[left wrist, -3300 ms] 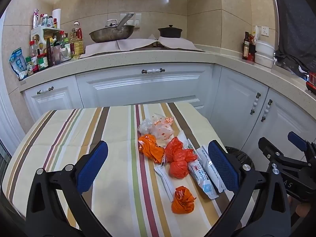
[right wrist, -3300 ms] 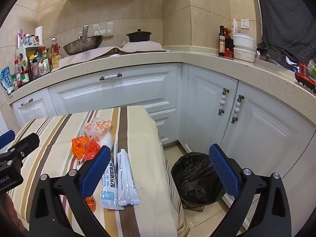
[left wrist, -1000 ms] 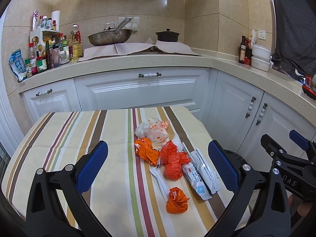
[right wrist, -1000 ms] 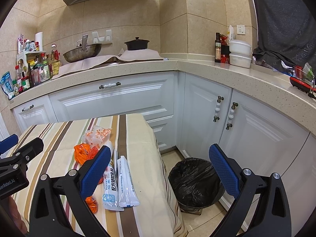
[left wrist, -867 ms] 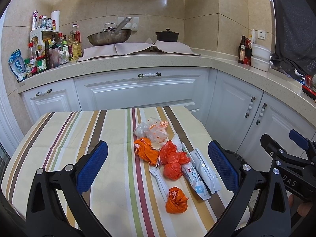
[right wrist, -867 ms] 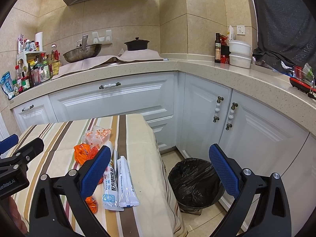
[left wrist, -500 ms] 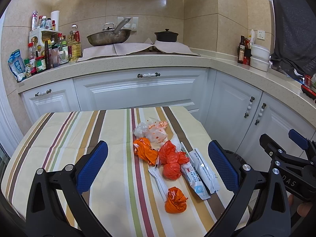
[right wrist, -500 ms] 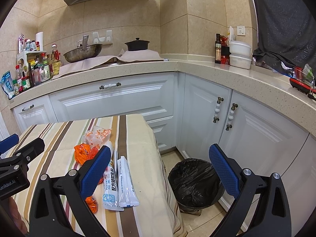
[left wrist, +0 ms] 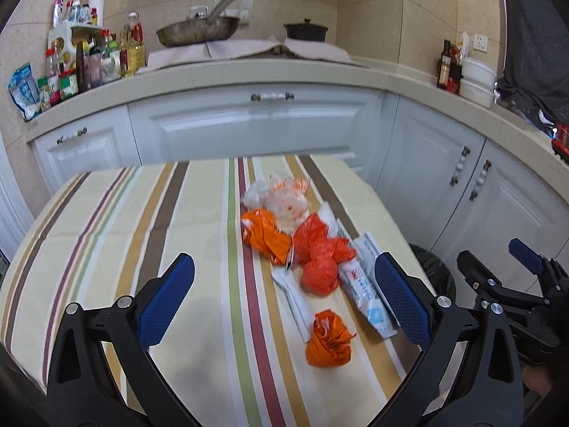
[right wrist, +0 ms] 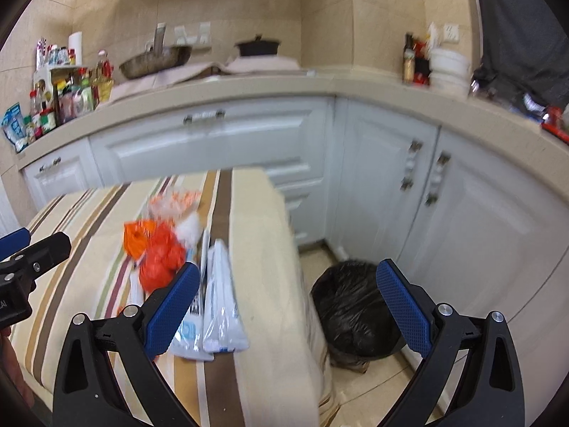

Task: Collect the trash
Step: 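Grasp the white tube with the right gripper while the left gripper grasps the orange bag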

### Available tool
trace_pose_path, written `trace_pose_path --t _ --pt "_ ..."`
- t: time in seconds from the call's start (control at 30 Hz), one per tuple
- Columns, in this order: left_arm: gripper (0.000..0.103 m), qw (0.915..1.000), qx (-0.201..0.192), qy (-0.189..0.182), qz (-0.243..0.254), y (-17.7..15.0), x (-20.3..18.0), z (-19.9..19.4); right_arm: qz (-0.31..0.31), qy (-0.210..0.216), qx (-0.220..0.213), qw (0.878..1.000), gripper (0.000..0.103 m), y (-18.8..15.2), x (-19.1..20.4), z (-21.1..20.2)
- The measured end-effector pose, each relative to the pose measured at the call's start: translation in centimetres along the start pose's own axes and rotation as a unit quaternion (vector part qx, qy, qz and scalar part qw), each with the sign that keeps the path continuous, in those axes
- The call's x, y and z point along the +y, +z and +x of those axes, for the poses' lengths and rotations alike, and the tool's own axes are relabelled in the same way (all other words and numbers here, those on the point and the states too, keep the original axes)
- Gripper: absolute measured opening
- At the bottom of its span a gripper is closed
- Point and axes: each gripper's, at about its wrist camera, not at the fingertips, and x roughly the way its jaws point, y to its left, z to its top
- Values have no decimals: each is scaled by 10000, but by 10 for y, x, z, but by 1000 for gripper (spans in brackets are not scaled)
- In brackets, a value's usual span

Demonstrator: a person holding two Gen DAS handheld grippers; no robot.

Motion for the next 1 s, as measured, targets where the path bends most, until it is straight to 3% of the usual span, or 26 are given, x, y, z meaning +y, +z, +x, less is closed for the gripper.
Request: trace_pose_path --t 0.1,0.23,0.27,0.3,0.37,0.57,0.63,0.7,0.77,1.0 --pt "98 9998 169 29 44 -12 1 14 -9 234 271 9994 96 -12 4 19" --pt "82 9989 456 31 -76 -26 9 31 -149 404 464 9980 92 -24 14 34" --pt "82 9986 520 16 -107 -28 11 35 -173 477 508 9974 83 -25 17 38" --pt "81 9982 574 -8 -155 -30 13 38 -191 566 549 9967 66 -26 20 40" --pt "81 9977 632 -17 -239 -34 17 40 -197 750 698 9945 55 -28 23 48" --pt "81 9969 711 -91 -329 -39 18 42 -292 997 869 9908 54 -30 32 60" --pt "81 9967 733 -135 -315 -39 15 42 -312 1076 935 9893 50 -30 35 65" --pt "81 9968 742 -160 -256 -40 11 43 -245 1245 1046 9864 38 -32 34 70" --pt "81 9966 778 -192 -184 -43 6 44 -166 1356 1154 9839 36 -34 32 75" --pt "81 9967 774 -216 -70 -48 -7 41 -101 1433 992 9846 32 -36 26 66"
